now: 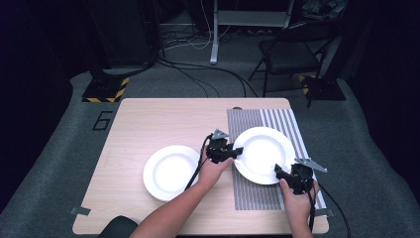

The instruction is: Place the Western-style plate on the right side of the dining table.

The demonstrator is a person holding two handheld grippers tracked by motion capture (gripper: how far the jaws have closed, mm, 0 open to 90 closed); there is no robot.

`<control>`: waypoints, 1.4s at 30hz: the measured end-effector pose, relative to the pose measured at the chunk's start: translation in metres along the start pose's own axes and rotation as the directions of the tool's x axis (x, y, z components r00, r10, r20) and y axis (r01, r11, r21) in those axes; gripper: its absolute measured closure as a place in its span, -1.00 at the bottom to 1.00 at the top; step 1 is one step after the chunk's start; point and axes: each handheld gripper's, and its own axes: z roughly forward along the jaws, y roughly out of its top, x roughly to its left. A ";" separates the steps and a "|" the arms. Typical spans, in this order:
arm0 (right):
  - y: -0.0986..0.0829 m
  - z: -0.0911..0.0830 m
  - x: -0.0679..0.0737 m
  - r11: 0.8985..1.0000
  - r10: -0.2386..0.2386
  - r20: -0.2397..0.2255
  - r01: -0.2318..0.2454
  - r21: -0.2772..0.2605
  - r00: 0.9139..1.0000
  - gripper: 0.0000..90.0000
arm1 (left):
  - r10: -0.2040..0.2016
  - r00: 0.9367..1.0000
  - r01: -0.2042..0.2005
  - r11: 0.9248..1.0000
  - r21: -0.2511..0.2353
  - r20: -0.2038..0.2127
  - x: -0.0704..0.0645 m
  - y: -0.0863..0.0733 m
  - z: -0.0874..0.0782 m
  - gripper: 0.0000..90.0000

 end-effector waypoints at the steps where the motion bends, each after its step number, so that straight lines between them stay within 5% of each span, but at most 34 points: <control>1: 0.000 0.002 -0.001 1.000 0.000 0.001 0.000 -0.001 1.000 -0.05 | -0.004 1.000 0.004 1.000 0.000 -0.001 0.001 -0.001 0.002 0.31; 10: -0.001 0.012 -0.012 1.000 0.012 0.013 -0.012 0.004 1.000 -0.04 | -0.046 0.999 0.046 0.999 -0.008 0.003 0.001 -0.006 0.017 0.31; 34: -0.002 0.029 -0.023 0.997 0.071 0.073 -0.070 -0.019 0.995 -0.01 | -0.052 0.997 0.050 0.998 -0.033 -0.055 -0.004 -0.007 0.040 0.31; 42: -0.003 0.035 -0.022 0.999 0.050 0.112 -0.048 -0.017 0.993 -0.01 | -0.032 0.996 0.032 0.999 -0.011 -0.078 -0.003 -0.008 0.048 0.29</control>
